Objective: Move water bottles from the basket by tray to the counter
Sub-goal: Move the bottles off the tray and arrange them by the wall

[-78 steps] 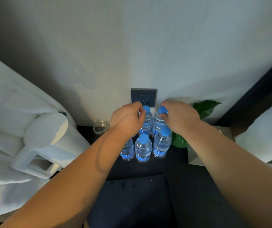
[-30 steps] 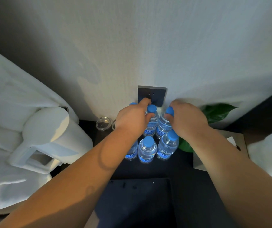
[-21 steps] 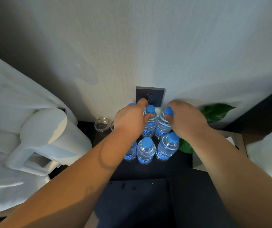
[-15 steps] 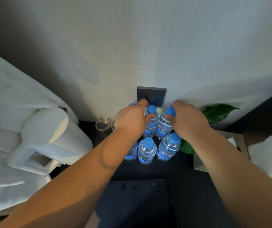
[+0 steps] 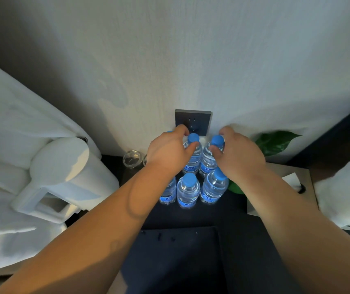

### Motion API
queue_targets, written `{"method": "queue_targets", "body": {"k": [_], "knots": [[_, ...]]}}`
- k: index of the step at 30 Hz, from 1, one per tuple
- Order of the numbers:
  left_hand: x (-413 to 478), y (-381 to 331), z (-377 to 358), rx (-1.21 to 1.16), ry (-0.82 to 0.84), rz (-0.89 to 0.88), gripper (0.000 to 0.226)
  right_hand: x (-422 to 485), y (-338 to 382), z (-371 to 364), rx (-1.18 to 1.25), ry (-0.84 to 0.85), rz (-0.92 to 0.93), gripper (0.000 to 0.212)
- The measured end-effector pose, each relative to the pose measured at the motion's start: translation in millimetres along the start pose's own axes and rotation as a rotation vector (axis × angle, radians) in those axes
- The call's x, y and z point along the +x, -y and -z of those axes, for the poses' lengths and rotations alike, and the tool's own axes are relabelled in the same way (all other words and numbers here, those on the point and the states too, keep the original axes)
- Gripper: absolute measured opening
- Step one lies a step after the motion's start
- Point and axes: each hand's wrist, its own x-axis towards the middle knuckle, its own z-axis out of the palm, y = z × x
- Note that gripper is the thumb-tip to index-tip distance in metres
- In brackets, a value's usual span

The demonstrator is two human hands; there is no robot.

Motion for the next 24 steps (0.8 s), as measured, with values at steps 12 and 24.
{"method": "queue_targets", "body": {"k": [12,24], "knots": [[-26.4,10.6,32.2,-0.370,-0.097,0.158,0.018,-51.1,33.6,9.6,0.048,0.053,0.318,0.028],[-89.3,44.1,53.0,-0.044,0.182,0.033,0.033,-76.1,39.8,-11.6,0.030,0.127,0.266,0.031]]}}
